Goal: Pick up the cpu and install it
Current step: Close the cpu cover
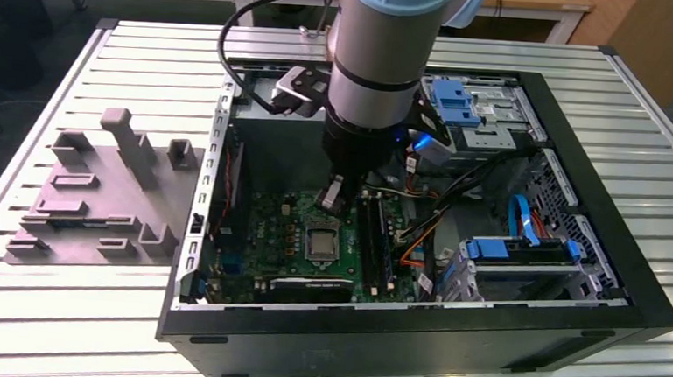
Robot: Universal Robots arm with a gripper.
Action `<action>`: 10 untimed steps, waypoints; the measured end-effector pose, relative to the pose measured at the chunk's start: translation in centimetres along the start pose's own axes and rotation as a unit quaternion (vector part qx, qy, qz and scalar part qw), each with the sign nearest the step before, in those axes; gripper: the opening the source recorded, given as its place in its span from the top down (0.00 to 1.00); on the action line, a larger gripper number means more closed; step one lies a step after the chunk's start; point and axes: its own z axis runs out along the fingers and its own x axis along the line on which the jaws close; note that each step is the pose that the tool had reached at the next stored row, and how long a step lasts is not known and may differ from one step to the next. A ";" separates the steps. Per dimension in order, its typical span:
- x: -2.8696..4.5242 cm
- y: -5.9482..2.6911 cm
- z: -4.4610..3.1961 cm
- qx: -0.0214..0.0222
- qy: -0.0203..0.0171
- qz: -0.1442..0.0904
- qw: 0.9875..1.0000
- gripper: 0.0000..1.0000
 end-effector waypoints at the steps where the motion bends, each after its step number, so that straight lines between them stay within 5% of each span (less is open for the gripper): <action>1: 0.00 0.00 0.00 -0.003 -0.006 -0.001 1.000 0.89; 10: 0.00 0.01 0.00 -0.005 -0.009 -0.001 1.000 0.89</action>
